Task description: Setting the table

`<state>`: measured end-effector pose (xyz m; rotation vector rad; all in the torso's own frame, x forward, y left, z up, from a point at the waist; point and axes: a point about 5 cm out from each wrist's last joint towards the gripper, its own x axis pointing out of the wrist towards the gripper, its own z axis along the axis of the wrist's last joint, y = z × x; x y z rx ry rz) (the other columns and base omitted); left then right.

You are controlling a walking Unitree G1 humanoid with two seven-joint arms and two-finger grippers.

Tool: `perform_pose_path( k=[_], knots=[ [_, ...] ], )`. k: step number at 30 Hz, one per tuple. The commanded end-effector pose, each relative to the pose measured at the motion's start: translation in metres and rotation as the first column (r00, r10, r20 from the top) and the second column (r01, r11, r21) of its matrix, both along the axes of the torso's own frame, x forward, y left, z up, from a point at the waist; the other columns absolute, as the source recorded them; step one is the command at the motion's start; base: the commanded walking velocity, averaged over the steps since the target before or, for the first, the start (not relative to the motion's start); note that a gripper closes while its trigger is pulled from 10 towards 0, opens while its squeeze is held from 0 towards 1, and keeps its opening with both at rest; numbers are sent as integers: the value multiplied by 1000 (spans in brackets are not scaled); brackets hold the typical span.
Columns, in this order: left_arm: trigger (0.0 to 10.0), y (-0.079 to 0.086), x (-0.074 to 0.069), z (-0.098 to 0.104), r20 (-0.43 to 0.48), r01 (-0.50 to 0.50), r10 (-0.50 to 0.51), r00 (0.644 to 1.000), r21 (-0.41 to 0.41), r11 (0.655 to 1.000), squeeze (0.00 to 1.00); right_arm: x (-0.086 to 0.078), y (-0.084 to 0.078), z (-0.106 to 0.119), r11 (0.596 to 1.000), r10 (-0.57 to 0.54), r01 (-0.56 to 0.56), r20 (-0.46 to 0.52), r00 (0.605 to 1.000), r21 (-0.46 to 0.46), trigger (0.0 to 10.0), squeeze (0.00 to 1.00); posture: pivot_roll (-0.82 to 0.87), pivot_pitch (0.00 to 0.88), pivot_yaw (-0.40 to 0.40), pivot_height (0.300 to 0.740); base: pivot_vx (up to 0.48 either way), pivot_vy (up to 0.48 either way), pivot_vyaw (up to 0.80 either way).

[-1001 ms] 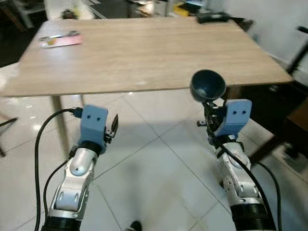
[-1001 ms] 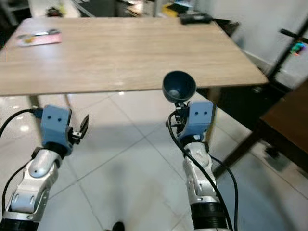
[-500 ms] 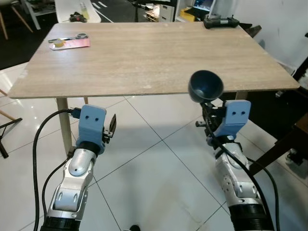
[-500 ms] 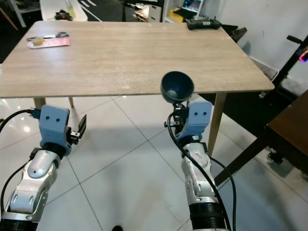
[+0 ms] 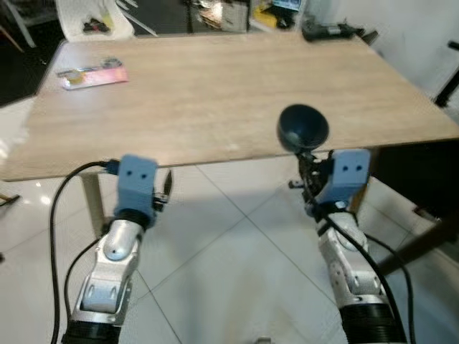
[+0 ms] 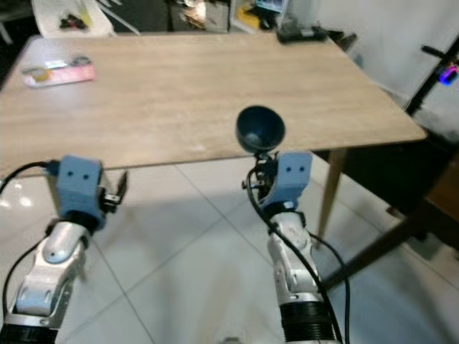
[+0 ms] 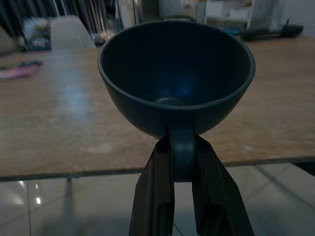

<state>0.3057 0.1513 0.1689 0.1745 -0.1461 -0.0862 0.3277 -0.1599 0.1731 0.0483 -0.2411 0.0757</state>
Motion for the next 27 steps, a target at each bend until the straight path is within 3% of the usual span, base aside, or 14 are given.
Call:
perform_pose_path(
  k=[1, 10, 27],
  knots=[
    [10000, 6, -2, -6, -22, -20, 20, 1000, 10, 1000, 0, -1, 0, 2, 1000, -1, 1, 14, 1000, 4, 10000, 0, 48, 80, 58, 740, 341, 311, 0],
    [10000, 6, -1, -6, -20, -19, 19, 1000, 15, 1000, 0, -2, 1, 2, 1000, 2, -2, 14, 1000, 2, 10000, 0, 47, 80, 57, 740, 365, 298, 0],
    [10000, 8, -1, -6, -24, -31, 31, 999, 22, 999, 0, -2, 0, 2, 1000, 4, -4, 13, 1000, 3, 10000, 0, 47, 80, 59, 740, 458, 0, 0]
  ],
)
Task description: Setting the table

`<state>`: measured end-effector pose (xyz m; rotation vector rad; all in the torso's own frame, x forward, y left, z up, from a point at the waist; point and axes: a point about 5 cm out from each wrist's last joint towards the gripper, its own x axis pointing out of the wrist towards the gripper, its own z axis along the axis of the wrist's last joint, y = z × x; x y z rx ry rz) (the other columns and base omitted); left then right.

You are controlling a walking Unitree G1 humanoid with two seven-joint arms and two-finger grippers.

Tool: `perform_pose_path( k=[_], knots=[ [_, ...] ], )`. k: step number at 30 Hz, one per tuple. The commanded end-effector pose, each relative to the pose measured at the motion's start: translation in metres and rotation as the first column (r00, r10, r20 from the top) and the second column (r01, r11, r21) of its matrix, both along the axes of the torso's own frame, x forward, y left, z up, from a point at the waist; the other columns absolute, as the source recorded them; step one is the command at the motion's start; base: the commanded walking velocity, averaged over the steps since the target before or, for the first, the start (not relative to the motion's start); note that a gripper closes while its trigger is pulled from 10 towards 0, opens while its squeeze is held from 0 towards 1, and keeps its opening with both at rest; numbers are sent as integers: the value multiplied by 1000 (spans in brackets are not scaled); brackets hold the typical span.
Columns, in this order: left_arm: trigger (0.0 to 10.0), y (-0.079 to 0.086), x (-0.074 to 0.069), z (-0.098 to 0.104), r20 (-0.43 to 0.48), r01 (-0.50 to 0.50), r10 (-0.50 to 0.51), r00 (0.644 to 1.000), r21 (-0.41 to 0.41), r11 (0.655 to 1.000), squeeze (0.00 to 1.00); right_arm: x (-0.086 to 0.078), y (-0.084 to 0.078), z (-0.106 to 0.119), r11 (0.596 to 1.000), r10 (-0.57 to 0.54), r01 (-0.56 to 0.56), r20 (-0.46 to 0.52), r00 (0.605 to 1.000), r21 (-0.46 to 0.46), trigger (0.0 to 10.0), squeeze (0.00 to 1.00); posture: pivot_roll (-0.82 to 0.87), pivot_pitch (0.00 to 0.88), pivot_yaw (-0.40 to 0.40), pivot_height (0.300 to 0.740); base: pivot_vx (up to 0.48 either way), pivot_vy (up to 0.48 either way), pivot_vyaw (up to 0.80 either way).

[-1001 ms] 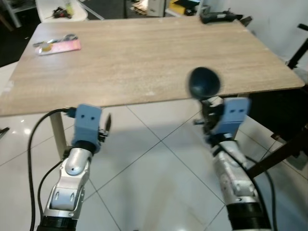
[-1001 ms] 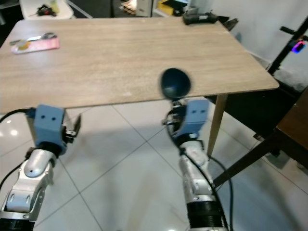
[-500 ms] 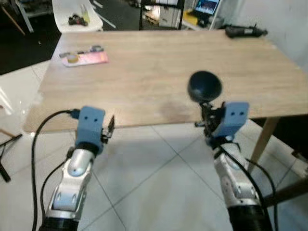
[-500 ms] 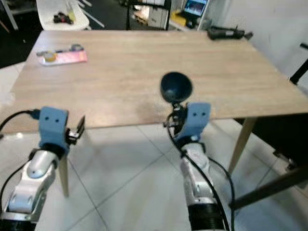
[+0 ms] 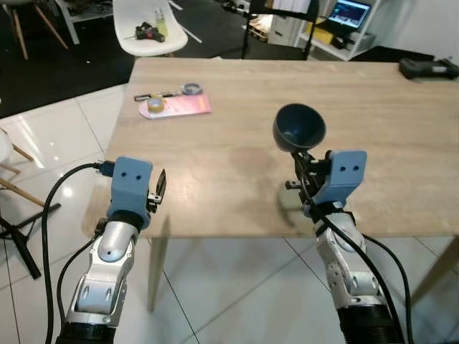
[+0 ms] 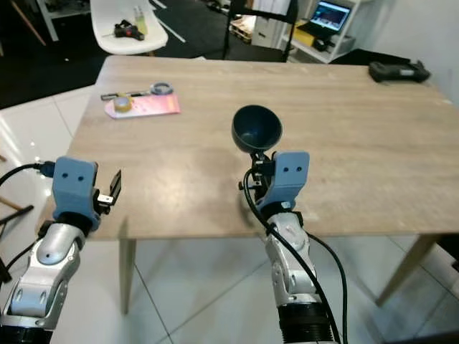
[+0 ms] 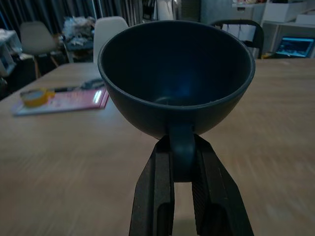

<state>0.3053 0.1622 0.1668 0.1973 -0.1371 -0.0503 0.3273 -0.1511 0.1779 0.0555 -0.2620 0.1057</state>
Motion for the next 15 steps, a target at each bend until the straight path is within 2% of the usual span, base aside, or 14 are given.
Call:
perform_pose_path(
  k=[1, 6, 15],
  knots=[
    [10000, -3, 0, -4, -21, 7, -7, 1000, 3, 1000, 0, -1, -9, -2, 1000, -27, 27, -9, 1000, -1, 10000, 0, 48, 81, 59, 740, 416, 0, 0],
    [10000, -4, 0, -4, -20, 11, -11, 1000, -5, 1000, 0, -2, -9, -2, 1000, -29, 29, -9, 1000, -1, 10000, 0, 46, 82, 59, 740, 377, 0, 0],
    [10000, -5, -2, -7, -41, 12, -12, 999, -8, 1000, 0, -2, -10, -3, 999, -33, 33, -11, 999, 1, 10000, 0, 47, 86, 60, 740, 0, 0, 0]
  ],
)
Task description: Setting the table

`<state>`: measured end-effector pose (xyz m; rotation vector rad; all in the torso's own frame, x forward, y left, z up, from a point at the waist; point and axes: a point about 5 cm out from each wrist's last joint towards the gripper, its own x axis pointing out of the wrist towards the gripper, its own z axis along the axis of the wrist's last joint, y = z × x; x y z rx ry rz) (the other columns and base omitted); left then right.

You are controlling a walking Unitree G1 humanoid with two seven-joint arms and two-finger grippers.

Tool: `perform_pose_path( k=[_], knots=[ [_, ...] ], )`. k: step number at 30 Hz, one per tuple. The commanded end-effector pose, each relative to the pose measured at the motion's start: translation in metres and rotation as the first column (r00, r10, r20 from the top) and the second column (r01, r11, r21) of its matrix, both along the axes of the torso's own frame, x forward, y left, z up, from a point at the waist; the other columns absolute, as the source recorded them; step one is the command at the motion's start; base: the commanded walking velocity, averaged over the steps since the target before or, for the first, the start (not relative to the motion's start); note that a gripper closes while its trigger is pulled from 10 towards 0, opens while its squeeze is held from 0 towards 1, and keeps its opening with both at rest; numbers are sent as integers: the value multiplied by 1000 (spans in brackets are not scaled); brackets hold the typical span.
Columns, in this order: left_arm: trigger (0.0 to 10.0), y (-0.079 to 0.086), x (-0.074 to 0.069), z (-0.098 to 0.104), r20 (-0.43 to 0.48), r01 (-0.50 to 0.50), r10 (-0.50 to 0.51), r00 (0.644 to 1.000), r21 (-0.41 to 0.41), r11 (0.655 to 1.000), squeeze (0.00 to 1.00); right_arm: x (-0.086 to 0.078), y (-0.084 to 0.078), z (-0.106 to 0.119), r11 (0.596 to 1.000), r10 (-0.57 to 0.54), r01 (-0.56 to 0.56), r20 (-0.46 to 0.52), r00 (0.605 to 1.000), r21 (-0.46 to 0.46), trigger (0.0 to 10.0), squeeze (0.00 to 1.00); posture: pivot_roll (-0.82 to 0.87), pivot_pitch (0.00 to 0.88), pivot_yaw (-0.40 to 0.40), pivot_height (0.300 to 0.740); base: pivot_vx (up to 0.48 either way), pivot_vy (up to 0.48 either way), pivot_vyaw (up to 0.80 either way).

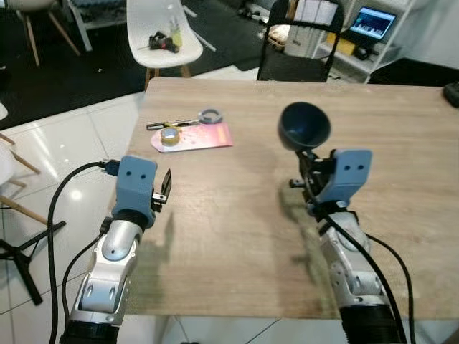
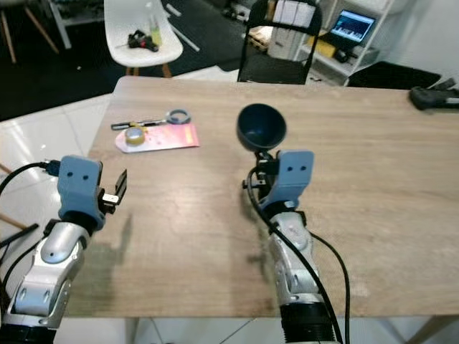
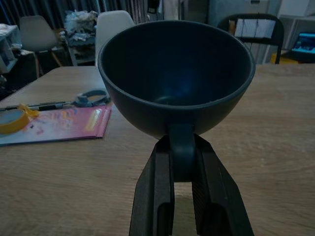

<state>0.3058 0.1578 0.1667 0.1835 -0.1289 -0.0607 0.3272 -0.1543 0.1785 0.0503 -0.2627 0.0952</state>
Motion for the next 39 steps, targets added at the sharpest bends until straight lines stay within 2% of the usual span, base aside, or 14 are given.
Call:
perform_pose_path(
  k=[1, 7, 8, 10, 11, 13, 17, 21, 25, 26, 28, 33, 35, 39],
  knots=[
    [10000, -1, -3, -7, -32, 4, -4, 999, 2, 1000, 0, -2, -7, -4, 1000, -21, 21, -12, 1000, 3, 10000, 0, 48, 86, 60, 740, 0, 0, 0],
    [10000, -2, -5, -8, -49, 19, -18, 999, 6, 1000, 0, 1, -14, 0, 997, -25, 24, -14, 1000, -72, 10000, 0, 51, 88, 58, 740, 0, 0, 0],
    [10000, 0, -7, -9, -62, 21, -20, 998, 12, 1000, 0, 5, -23, 3, 993, -48, 45, -19, 999, -106, 10000, 0, 53, 91, 57, 740, 0, 0, 0],
    [10000, 0, -7, -9, -62, 21, -20, 998, 12, 1000, 0, 5, -23, 3, 993, -48, 45, -19, 999, -106, 10000, 0, 53, 91, 57, 740, 0, 0, 0],
    [10000, 1, -9, -11, -78, 28, -27, 997, 13, 1000, 0, 8, -29, 6, 989, -59, 56, -21, 998, -135, 10000, 0, 53, 91, 57, 740, 0, 0, 0],
    [10000, 2, -11, -12, -88, 38, -38, 995, 4, 999, 0, 10, -32, 8, 985, -55, 50, -26, 998, -166, 10000, 0, 55, 96, 55, 740, 0, 0, 0],
    [10000, 4, -16, -12, -109, 58, -59, 992, -11, 998, 0, 24, -39, 14, 943, -65, 36, -78, 995, -331, 10000, 0, 66, 104, 52, 740, 0, 0, 0],
    [10000, 3, -21, -11, -114, 71, -73, 991, -27, 997, 0, 34, -43, 15, 942, -47, -6, -153, 987, -334, 10000, 0, 74, 112, 49, 740, 0, 0, 0],
    [10000, 1, -34, -7, -137, 151, -154, 979, -33, 988, 0, 43, -50, 6, 961, 41, -115, -282, 959, -252, 10000, 0, 92, 125, 45, 740, 0, 0, 0],
    [10000, 1, -34, -7, -137, 151, -154, 979, -33, 988, 0, 43, -50, 6, 961, 41, -115, -282, 959, -252, 10000, 0, 92, 125, 45, 740, 0, 0, 0],
    [10000, 4, -42, -3, -146, 176, -177, 973, -26, 984, 0, 49, -61, -1, 982, 31, -92, -339, 940, -166, 10000, 0, 110, 136, 39, 740, 0, 0, 0],
    [10000, 10, -46, -1, -148, 151, -153, 977, -19, 988, 0, 54, -77, -2, 990, -45, -8, -359, 932, -144, 10000, 0, 125, 143, 34, 740, 0, 0, 0],
    [10000, 11, -48, -1, -149, 139, -141, 979, -21, 990, 0, 55, -82, -1, 996, -60, 30, -355, 933, -89, 10000, 0, 136, 149, 30, 740, 0, 0, 0],
    [10000, 11, -51, -1, -160, 138, -140, 977, -20, 990, 0, 54, -81, 0, 997, -47, 25, -316, 948, -73, 10000, 0, 143, 155, 26, 740, 0, 0, 0]
  ],
)
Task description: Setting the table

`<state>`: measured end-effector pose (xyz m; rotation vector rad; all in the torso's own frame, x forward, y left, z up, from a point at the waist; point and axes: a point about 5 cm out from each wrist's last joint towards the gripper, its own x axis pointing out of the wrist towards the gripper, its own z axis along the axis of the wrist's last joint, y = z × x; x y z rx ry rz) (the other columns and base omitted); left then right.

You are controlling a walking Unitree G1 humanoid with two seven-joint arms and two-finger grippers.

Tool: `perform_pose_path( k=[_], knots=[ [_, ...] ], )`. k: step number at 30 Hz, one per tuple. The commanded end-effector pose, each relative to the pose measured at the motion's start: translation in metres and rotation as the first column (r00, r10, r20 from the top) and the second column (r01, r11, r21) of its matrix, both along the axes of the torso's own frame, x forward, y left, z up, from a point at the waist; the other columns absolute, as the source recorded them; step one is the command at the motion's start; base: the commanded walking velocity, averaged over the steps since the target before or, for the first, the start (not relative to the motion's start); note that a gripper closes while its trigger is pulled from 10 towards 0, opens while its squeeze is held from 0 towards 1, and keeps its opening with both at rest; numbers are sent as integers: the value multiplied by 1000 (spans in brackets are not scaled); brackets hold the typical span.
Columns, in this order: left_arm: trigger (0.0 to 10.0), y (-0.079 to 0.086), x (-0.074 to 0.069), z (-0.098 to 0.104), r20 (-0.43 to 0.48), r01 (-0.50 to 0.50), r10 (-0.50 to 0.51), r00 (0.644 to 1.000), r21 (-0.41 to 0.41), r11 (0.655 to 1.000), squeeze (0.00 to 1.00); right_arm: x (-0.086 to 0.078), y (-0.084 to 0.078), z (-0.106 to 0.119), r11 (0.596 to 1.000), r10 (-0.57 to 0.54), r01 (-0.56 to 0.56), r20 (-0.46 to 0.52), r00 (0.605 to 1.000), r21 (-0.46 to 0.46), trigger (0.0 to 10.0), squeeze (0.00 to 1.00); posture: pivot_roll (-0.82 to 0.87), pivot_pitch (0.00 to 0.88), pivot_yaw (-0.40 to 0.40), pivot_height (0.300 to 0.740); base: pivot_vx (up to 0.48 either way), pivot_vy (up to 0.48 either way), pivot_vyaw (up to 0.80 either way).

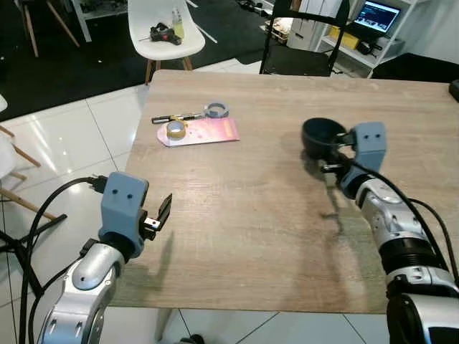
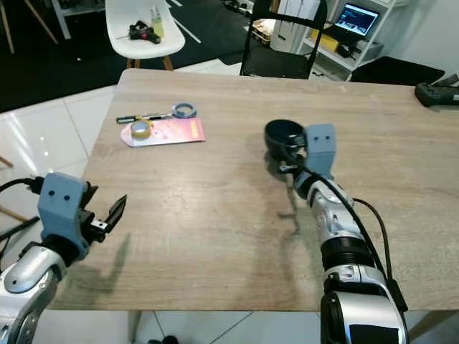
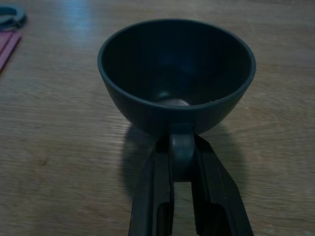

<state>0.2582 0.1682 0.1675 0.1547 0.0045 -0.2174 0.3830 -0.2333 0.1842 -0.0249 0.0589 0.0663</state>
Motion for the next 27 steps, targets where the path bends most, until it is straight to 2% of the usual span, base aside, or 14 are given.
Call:
perform_pose_path(
  k=[1, 6, 8, 12, 16, 17, 19, 21, 23, 27],
  knots=[
    [10000, 1, -4, -2, -18, -8, 8, 1000, 10, 1000, 0, -4, 3, -9, 1000, 8, -8, 9, 1000, 15, 10000, 0, 142, 155, 26, 740, 0, 0, 0],
    [10000, 0, -3, -2, -24, -4, 5, 1000, 13, 1000, 0, -8, 10, -14, 999, 14, -16, 40, 999, 43, 10000, 0, 139, 152, 28, 740, 0, 0, 0],
    [10000, -2, -1, -2, -22, 0, 1, 1000, 13, 1000, 0, -16, 19, -11, 994, 66, -74, 97, 993, 78, 10000, 0, 131, 149, 28, 740, 0, 0, 0],
    [10000, -3, 1, -2, -20, 6, -5, 1000, 15, 1000, 0, -24, 31, -7, 987, 127, -139, 136, 983, 81, 10000, 0, 121, 144, 34, 740, 0, 0, 0],
    [10000, -5, 2, 3, -11, 28, -27, 1000, 28, 999, 0, -35, 52, -5, 962, 270, -272, 137, 953, -2, 10000, 0, 116, 136, 41, 740, 0, 0, 0],
    [10000, -4, 3, 6, -7, 37, -37, 999, 36, 999, 0, -40, 61, -5, 939, 344, -341, 128, 930, -41, 10000, 0, 114, 135, 41, 740, 0, 0, 0],
    [10000, -3, 3, 11, 3, 50, -50, 999, 47, 998, 0, -45, 72, -9, 915, 399, -390, 97, 912, -99, 10000, 0, 118, 133, 39, 740, 0, 0, 0],
    [10000, -1, 3, 12, 6, 51, -51, 999, 51, 997, 0, -46, 74, -10, 915, 400, -391, 99, 911, -96, 10000, 0, 120, 133, 37, 740, 0, 0, 0],
    [10000, 2, 3, 12, 6, 39, -39, 999, 54, 998, 0, -44, 71, -12, 936, 348, -336, 115, 931, -105, 10000, 0, 120, 133, 37, 740, 0, 0, 0],
    [10000, 2, 1, 11, 3, 31, -31, 1000, 54, 998, 0, -44, 70, -17, 952, 300, -289, 109, 948, -104, 10000, 0, 123, 134, 34, 740, 0, 0, 0]
  ],
)
